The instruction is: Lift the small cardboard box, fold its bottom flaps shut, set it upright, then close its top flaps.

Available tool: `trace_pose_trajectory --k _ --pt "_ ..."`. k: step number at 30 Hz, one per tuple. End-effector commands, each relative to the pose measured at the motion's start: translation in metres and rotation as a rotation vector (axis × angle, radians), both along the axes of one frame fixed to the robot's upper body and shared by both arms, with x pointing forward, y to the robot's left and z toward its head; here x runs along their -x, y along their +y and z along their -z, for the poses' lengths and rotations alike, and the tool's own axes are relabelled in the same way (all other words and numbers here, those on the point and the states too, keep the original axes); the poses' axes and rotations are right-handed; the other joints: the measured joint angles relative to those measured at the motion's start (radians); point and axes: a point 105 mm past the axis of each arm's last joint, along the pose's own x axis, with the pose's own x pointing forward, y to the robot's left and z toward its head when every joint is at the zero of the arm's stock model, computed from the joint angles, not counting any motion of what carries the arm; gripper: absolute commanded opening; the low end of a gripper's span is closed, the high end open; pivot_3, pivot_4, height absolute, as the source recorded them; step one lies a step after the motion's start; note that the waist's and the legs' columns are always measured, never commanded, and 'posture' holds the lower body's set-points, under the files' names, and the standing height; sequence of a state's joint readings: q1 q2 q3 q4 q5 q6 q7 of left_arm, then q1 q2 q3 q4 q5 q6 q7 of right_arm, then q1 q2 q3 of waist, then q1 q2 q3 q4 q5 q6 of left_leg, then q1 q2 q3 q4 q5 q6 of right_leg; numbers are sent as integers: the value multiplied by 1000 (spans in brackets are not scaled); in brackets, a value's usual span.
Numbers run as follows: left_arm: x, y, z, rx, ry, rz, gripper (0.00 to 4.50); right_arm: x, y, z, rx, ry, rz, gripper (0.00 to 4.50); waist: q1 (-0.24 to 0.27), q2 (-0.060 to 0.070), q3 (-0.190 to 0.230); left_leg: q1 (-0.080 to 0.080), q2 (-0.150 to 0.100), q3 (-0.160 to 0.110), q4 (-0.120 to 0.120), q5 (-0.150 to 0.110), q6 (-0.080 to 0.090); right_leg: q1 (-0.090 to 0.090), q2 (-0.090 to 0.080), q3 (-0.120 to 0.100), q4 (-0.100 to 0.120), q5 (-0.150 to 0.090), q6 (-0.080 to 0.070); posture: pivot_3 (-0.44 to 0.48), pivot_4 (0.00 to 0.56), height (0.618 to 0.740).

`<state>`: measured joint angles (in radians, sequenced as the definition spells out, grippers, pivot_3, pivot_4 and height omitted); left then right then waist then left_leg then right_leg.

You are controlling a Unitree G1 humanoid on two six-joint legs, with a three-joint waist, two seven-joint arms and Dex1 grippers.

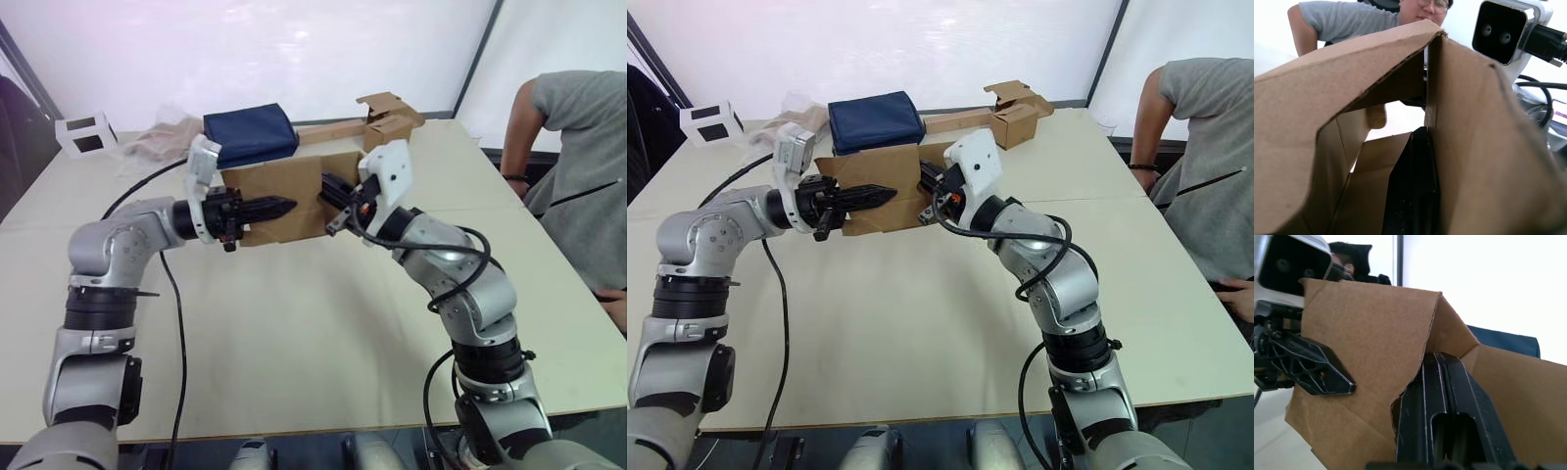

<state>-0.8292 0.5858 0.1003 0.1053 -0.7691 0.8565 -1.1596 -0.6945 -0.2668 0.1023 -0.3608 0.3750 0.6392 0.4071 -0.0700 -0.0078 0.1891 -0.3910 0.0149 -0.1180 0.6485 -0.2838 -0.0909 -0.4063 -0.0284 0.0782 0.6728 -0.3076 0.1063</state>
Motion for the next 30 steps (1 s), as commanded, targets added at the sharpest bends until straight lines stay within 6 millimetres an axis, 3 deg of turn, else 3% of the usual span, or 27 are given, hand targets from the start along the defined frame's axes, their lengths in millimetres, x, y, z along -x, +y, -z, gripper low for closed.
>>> trace_pose_trajectory --k 1,11,20,25,30 --pt "5 -3 -17 9 -69 14 44 20 12 -18 -2 -104 -83 0 0 0 0 0 0 0 0 0 0 0 0 0 0 0 0 0 150 740" --pt "0 1 -20 17 -80 -19 44 15 -4 -13 43 -123 -39 0 0 0 0 0 0 0 0 0 0 0 0 0 0 0 0 0 150 740" --pt "-8 7 -29 46 -99 -76 44 14 -51 -12 -52 -28 57 0 1 0 0 0 0 0 0 0 0 0 0 0 0 0 0 0 150 740" --pt "-9 7 -35 68 -110 -80 44 14 -75 6 -137 105 105 0 2 0 0 0 0 0 0 0 0 0 0 0 0 0 0 0 150 740" --pt "-8 7 -40 86 -114 -78 44 18 -80 31 -146 200 135 0 2 0 0 0 0 0 0 0 0 0 0 0 0 0 0 0 150 740"
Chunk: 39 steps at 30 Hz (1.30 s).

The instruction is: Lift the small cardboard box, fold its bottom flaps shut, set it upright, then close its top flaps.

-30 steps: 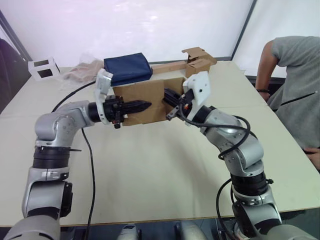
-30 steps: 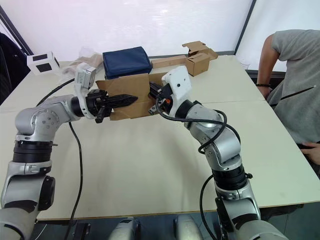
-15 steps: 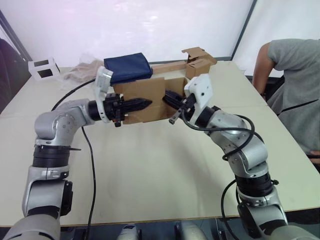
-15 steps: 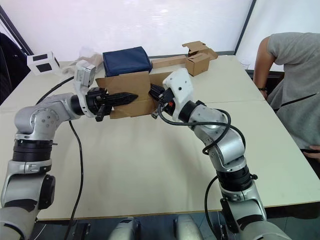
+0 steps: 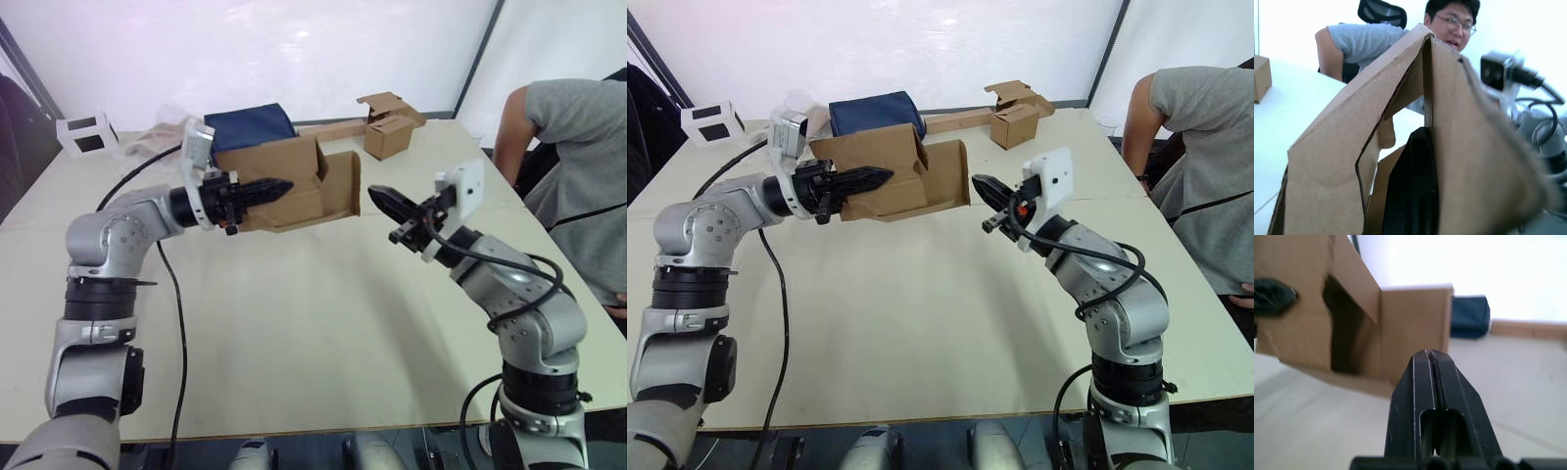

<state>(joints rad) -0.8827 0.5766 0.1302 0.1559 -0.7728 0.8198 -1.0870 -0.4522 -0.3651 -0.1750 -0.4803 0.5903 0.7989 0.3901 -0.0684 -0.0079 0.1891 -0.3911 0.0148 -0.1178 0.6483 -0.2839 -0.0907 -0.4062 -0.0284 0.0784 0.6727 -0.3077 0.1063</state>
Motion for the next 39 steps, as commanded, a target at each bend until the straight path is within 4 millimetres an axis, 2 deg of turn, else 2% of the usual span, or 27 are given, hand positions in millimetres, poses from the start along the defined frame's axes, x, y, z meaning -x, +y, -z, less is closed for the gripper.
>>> trace_pose_trajectory --k 1,6,16,26,34,39 --pt "5 2 -22 38 -73 9 44 10 2 -4 -18 -25 -10 0 0 0 0 0 0 0 0 0 0 0 0 0 0 0 0 0 150 740" --pt "7 0 -24 39 -64 33 44 10 19 8 -32 9 -28 0 -2 0 0 0 0 0 0 0 0 0 1 0 0 0 0 0 150 740" --pt "18 -5 -18 7 -30 107 44 9 37 -10 -44 -55 -100 0 0 0 0 0 0 0 0 0 0 0 0 0 0 0 0 0 150 740" --pt "23 -3 -24 46 11 142 44 26 60 -21 -46 -77 -293 0 -1 0 0 0 0 0 0 0 0 0 0 0 0 0 0 0 150 740" --pt "25 -1 -26 56 35 153 44 40 67 -28 -38 -92 -407 0 -1 0 0 0 0 0 0 0 0 0 0 0 0 0 0 0 150 740" --pt "24 1 -28 64 37 149 44 38 61 -24 -29 -80 -390 0 0 0 0 0 0 0 0 0 0 0 0 0 0 0 0 0 150 740"
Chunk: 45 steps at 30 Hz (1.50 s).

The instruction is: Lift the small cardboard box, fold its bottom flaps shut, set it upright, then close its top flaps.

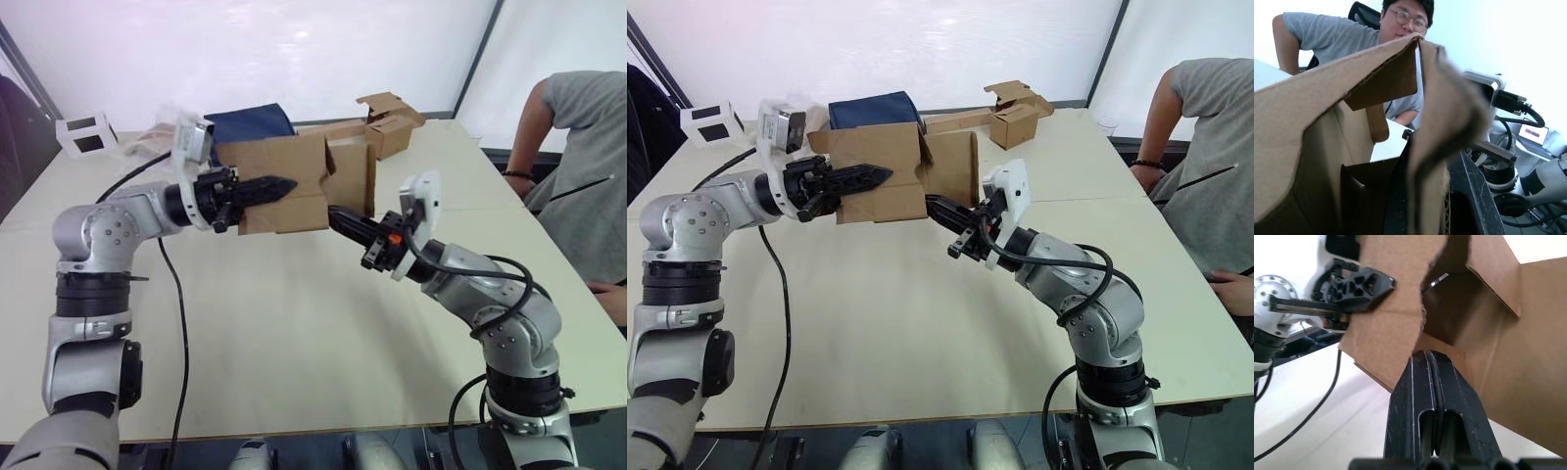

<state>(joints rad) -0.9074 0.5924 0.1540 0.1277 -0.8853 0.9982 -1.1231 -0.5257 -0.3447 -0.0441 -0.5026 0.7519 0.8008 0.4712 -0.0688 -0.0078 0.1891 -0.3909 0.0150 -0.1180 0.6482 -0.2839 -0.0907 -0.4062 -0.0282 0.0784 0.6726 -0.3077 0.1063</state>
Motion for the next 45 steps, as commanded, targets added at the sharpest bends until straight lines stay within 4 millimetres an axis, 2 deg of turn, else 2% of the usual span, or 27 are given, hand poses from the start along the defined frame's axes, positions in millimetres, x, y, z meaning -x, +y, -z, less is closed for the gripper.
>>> trace_pose_trajectory --k 1,7,10,14,17,20,24,25,28,33,41,45 --pt "5 6 -21 42 -60 -1 44 8 -2 -9 -13 -43 -19 0 0 0 0 0 0 0 0 0 0 0 0 0 0 0 0 0 150 740" --pt "8 4 -24 56 -59 16 44 6 -27 -6 -80 12 30 0 2 0 0 0 0 0 0 0 0 0 0 0 0 0 0 0 150 740" --pt "13 3 -24 67 -54 37 44 6 -47 -12 -198 58 31 0 2 0 0 0 0 0 0 0 0 0 0 0 0 0 0 0 150 740" --pt "14 1 -26 88 -43 46 44 -3 -79 -23 -418 122 51 0 1 0 0 0 0 0 0 0 0 0 0 0 0 0 0 0 150 740" --pt "16 -1 -26 94 -37 62 0 -12 -100 -28 -563 158 59 680 1 0 0 0 0 0 0 0 0 0 0 0 0 0 0 0 150 740" --pt "18 -3 -26 97 -32 73 0 -17 -108 -29 -640 186 45 1825 0 0 0 0 0 0 0 0 0 0 0 0 0 0 0 0 150 740" --pt "20 -6 -28 106 -22 89 0 -27 -102 -25 -704 236 -6 3208 -1 0 0 0 0 0 0 0 0 0 0 0 0 0 0 0 150 740" --pt "20 -7 -28 108 -20 95 0 -30 -95 -23 -707 257 -26 3723 -2 0 0 0 0 0 0 0 0 0 0 0 0 0 0 0 150 740" --pt "21 -8 -29 114 -15 102 0 -36 -81 -21 -733 289 -83 4427 -3 1 0 0 0 0 0 0 0 0 0 0 0 0 0 0 150 740" --pt "21 -10 -30 125 -12 103 0 -37 -61 -20 -760 342 -167 4427 1 1 0 0 0 0 0 0 0 0 0 0 0 0 0 0 150 740" --pt "18 -10 -27 125 -7 90 0 -16 -48 -30 -778 339 -271 4427 -1 1 0 0 0 0 0 0 0 0 0 0 0 0 0 0 150 740" --pt "14 -9 -23 123 3 69 0 8 -36 -47 -766 302 -349 4427 -1 1 0 0 0 0 0 0 0 0 0 0 0 0 0 0 150 740"
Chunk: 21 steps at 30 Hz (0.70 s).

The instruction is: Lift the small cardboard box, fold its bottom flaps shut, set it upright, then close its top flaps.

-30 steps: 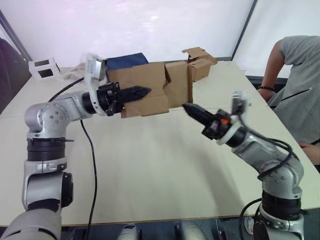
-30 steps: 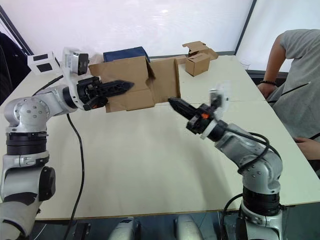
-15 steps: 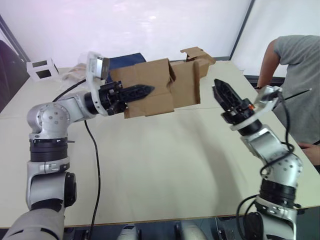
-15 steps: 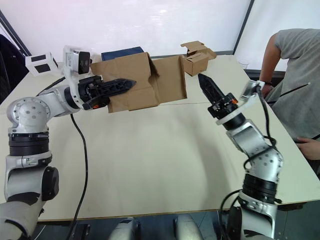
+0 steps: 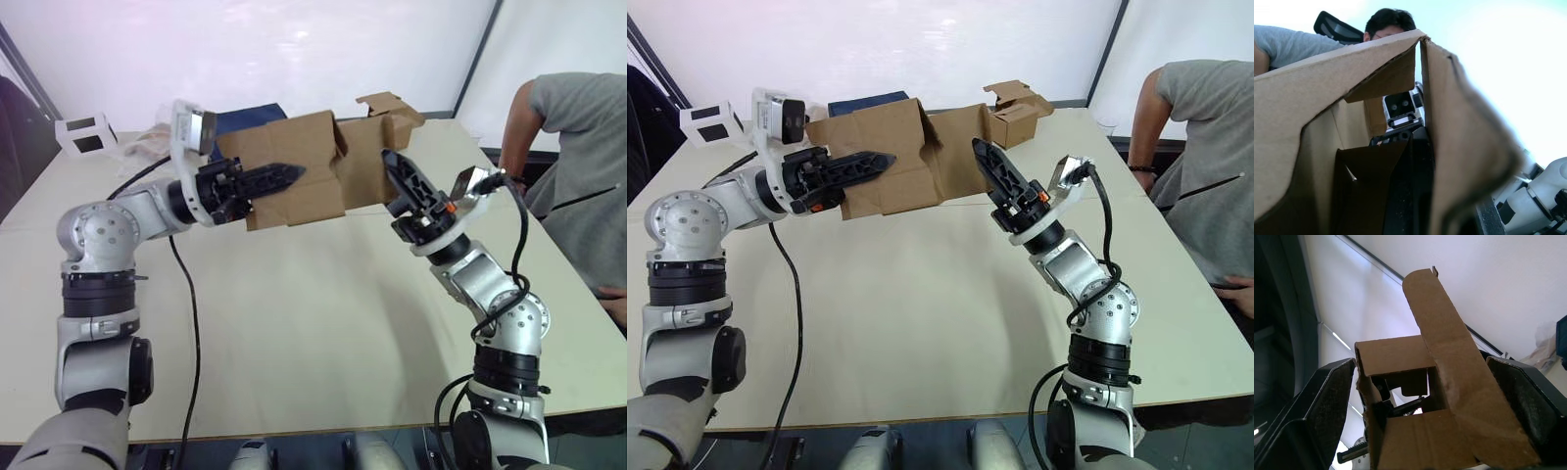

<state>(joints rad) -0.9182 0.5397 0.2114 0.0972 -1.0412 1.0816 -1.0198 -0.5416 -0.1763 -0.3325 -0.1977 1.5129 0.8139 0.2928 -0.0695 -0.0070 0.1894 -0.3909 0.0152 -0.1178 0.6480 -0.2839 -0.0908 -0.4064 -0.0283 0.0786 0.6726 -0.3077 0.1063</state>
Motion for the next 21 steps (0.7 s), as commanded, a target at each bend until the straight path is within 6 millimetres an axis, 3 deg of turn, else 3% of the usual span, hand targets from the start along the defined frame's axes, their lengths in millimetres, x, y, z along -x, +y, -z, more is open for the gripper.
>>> trace_pose_trajectory --k 1,10,12,16,21 --pt "2 1 -9 12 -45 -5 0 25 9 -22 -18 -90 -59 4427 -1 0 0 0 0 0 0 0 0 0 0 0 0 0 0 0 150 740" --pt "2 -1 -7 12 -53 -6 0 24 12 -16 -1 -57 -51 4427 0 0 0 0 0 0 0 0 0 0 0 0 0 0 0 0 150 740" --pt "2 -1 -7 13 -54 -6 0 24 12 -16 0 -56 -46 4080 0 0 0 0 0 0 0 0 0 0 0 0 0 0 0 0 150 740" --pt "2 -2 -8 20 -60 -7 0 22 13 -14 32 -54 -27 2846 0 0 0 0 0 0 0 0 0 0 0 0 0 0 0 0 150 740" --pt "2 -1 -8 23 -61 -12 0 20 14 -13 61 -65 -8 2846 0 0 0 0 0 0 0 0 0 0 0 0 0 0 0 0 150 740"
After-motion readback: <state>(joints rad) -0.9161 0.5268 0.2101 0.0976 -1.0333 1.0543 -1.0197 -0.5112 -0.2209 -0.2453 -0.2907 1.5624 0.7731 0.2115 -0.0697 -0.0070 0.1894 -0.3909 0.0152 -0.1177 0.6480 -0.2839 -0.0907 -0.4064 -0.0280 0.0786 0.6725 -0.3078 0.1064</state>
